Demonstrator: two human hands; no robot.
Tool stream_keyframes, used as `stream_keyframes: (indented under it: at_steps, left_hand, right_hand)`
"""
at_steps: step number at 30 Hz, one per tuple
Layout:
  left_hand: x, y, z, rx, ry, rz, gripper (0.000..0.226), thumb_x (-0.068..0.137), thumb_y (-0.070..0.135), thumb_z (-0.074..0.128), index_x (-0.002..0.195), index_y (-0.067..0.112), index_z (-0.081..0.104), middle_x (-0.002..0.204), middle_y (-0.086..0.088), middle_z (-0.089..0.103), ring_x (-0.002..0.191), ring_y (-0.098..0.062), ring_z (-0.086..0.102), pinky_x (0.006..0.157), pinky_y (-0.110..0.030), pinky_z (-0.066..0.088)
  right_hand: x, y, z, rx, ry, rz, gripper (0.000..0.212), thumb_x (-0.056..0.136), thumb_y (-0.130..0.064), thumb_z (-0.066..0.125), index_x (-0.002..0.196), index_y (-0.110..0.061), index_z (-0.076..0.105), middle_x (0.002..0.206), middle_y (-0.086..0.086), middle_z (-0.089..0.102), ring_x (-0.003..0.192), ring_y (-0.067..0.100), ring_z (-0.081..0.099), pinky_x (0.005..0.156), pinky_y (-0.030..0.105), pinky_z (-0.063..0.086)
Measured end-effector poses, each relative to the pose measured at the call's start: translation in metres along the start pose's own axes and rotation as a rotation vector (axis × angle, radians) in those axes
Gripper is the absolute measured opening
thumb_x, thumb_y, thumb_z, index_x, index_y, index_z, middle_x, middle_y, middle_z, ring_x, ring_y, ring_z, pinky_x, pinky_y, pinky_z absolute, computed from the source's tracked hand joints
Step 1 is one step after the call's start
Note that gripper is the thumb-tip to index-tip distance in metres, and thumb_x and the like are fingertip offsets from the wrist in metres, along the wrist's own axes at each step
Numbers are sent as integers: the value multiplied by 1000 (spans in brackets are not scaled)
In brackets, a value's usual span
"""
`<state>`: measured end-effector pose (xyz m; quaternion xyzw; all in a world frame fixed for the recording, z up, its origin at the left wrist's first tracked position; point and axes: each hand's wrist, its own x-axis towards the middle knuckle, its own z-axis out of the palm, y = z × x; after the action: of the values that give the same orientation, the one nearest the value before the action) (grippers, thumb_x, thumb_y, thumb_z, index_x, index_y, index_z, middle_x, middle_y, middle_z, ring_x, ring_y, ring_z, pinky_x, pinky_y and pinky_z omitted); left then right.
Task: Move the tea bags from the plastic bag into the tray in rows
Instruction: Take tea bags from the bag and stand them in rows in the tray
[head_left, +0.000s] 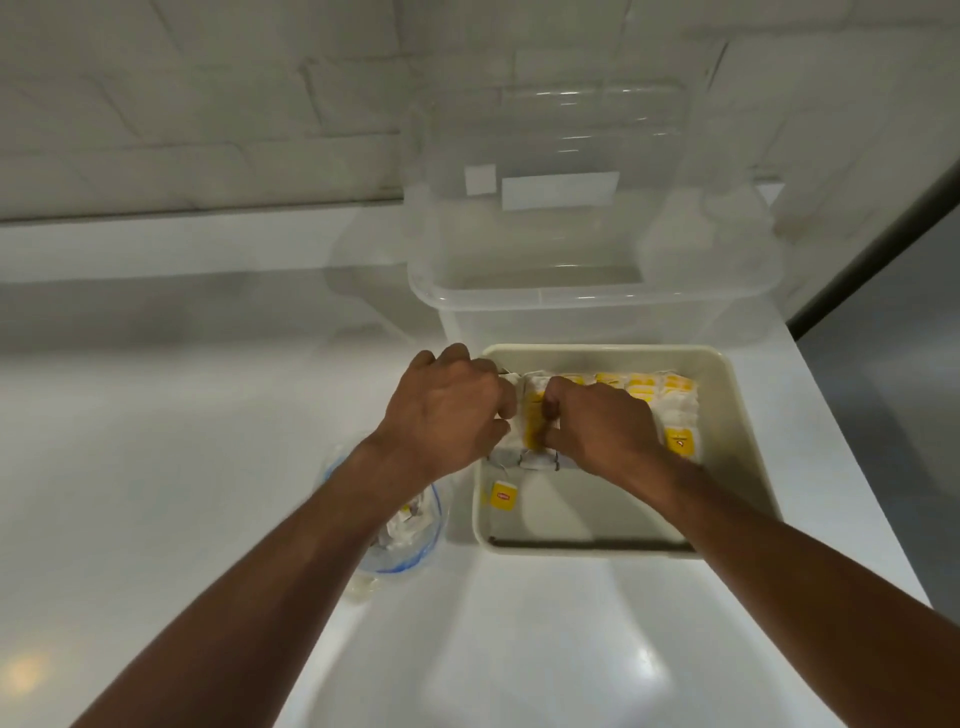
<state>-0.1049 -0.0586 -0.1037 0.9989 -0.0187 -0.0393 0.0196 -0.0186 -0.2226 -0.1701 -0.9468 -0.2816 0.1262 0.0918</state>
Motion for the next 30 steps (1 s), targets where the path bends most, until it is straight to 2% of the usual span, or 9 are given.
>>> stream_keyframes:
  at_steps: [3, 8, 13, 17, 21, 25, 28, 30]
  left_hand:
    - [-5, -3, 0, -41, 10, 2, 24, 91, 44, 57, 111, 40, 68, 116, 13, 63, 107, -16, 51, 83, -31, 37]
    - [-6, 0, 4, -28, -7, 32, 24, 91, 45, 58, 111, 38, 68, 115, 12, 64, 106, -16, 50, 78, -31, 33]
    - [-6, 10, 10, -22, 3, 69, 23, 90, 43, 55, 108, 37, 69, 110, 11, 65, 104, -18, 50, 75, -31, 32]
    - [-11, 2, 13, -119, 70, 71, 23, 87, 43, 58, 107, 39, 68, 112, 12, 63, 102, -17, 52, 76, -31, 35]
    - [-20, -5, 15, -203, 152, 67, 34, 82, 53, 47, 102, 39, 71, 107, 10, 65, 90, -19, 59, 69, -31, 44]
    - [-41, -16, 13, -315, 217, 40, 34, 84, 55, 48, 104, 38, 69, 106, 12, 64, 90, -17, 62, 70, -36, 51]
    - [-64, -32, 9, -402, 233, -1, 19, 88, 44, 63, 107, 41, 66, 105, 17, 62, 88, -9, 60, 73, -30, 50]
    - [-82, -45, 11, -456, 199, -54, 20, 90, 37, 66, 109, 42, 64, 101, 20, 62, 84, -2, 59, 72, -25, 50]
  right_hand:
    - [-10, -1, 0, 40, 29, -3, 21, 84, -51, 62, 91, -35, 50, 91, -9, 67, 90, 22, 63, 66, 30, 35]
    - [-18, -5, 7, -43, -62, -66, 30, 82, -57, 64, 97, -33, 58, 92, -10, 66, 89, 21, 63, 65, 31, 41]
    - [-19, -7, 10, -68, -30, -76, 26, 85, -51, 62, 102, -32, 56, 98, -7, 65, 89, 25, 64, 64, 32, 41]
    - [-26, -4, -5, 109, -59, -27, 22, 83, -52, 63, 98, -35, 60, 93, -12, 67, 92, 17, 63, 73, 34, 49]
    - [-36, -14, -18, 376, 66, -48, 14, 82, -48, 67, 88, -36, 63, 78, -19, 66, 75, 1, 61, 73, 33, 51]
    - [-52, -34, -29, 509, 110, -61, 9, 83, -44, 67, 87, -36, 64, 79, -19, 65, 65, -3, 56, 71, 33, 50]
    - [-66, -56, -38, 608, 136, -88, 5, 84, -34, 71, 83, -33, 67, 78, -16, 67, 63, -3, 57, 66, 22, 44]
    - [-77, -75, -40, 672, 141, -82, 6, 85, -29, 73, 83, -31, 68, 77, -16, 66, 62, -1, 59, 63, 15, 41]
